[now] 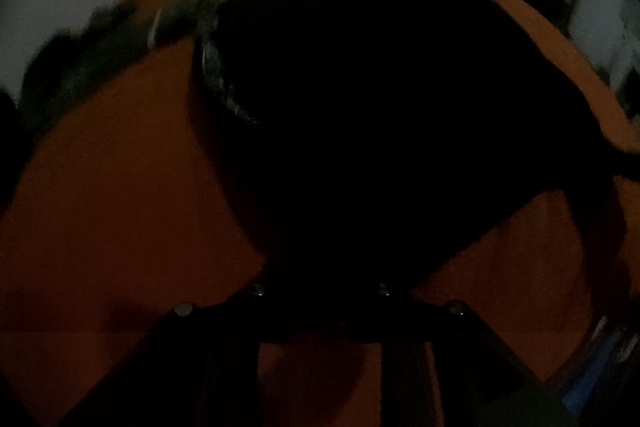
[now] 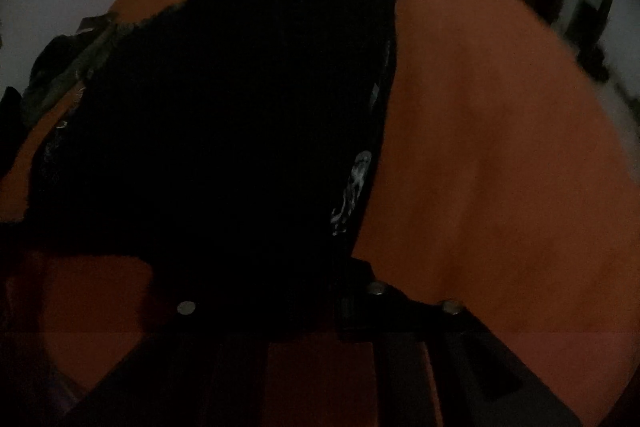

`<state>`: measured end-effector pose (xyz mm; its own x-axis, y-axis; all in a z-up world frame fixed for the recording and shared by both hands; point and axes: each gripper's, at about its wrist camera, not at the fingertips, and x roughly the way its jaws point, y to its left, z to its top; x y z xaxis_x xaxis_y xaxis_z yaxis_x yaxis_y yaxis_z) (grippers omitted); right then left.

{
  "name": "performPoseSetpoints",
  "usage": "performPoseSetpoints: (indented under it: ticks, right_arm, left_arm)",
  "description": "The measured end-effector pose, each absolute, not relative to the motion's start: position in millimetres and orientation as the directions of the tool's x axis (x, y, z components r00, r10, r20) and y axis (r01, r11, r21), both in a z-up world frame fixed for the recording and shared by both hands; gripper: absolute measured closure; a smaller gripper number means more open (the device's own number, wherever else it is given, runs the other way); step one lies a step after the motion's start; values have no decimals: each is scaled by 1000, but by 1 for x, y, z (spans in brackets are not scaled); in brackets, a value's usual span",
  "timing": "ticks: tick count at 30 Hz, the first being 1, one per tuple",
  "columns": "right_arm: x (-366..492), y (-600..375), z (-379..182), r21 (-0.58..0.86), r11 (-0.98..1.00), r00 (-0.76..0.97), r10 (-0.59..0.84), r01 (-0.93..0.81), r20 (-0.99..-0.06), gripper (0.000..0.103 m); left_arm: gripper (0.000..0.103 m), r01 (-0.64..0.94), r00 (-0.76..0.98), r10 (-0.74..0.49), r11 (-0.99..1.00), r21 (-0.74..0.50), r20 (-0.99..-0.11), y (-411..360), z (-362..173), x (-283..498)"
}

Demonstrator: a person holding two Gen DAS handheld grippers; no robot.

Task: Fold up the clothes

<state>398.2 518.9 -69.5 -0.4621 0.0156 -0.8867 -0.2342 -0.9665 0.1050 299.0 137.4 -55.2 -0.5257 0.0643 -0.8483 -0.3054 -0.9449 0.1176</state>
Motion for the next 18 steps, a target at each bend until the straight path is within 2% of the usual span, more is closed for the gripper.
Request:
performPoseSetpoints:
  ticks: [1,3,5,8,11,13,14,15,17,18]
  right_arm:
    - [399,520,-67,110,-967,-459,8,-229,-888,77]
    - [408,520,-60,85,-972,-476,30,-218,-879,52]
    - [416,517,-57,56,-981,-475,38,-184,-879,49]
    - [427,509,-51,37,-994,-452,12,-100,-892,49]
    - [423,506,-22,92,-994,-539,-50,-51,-841,50]
    - [410,506,-5,218,-976,-595,-175,0,-784,58]
    - [397,503,-1,266,-963,-601,-237,42,-763,67]
    - [386,498,0,272,-959,-601,-262,76,-755,72]
    - [361,488,-9,248,-963,-589,-259,102,-765,73]
    - [347,484,-17,247,-963,-576,-261,105,-775,74]
  left_arm:
    - [76,-330,-555,48,-929,167,-830,140,-48,302]
    - [71,-391,-595,43,-888,242,-803,145,-39,310]
    - [70,-436,-581,59,-865,249,-812,145,-39,314]
    - [70,-434,-551,142,-891,136,-822,128,-24,308]
    - [69,-403,-579,214,-914,49,-787,118,-2,295]
    - [68,-413,-570,246,-911,14,-784,119,-1,273]
    - [68,-410,-565,254,-912,0,-785,121,-3,260]
    - [68,-403,-555,263,-915,-22,-789,124,-7,247]
    - [68,-376,-522,266,-925,-61,-811,132,-22,233]
    - [68,-371,-497,206,-929,-8,-843,135,-39,233]
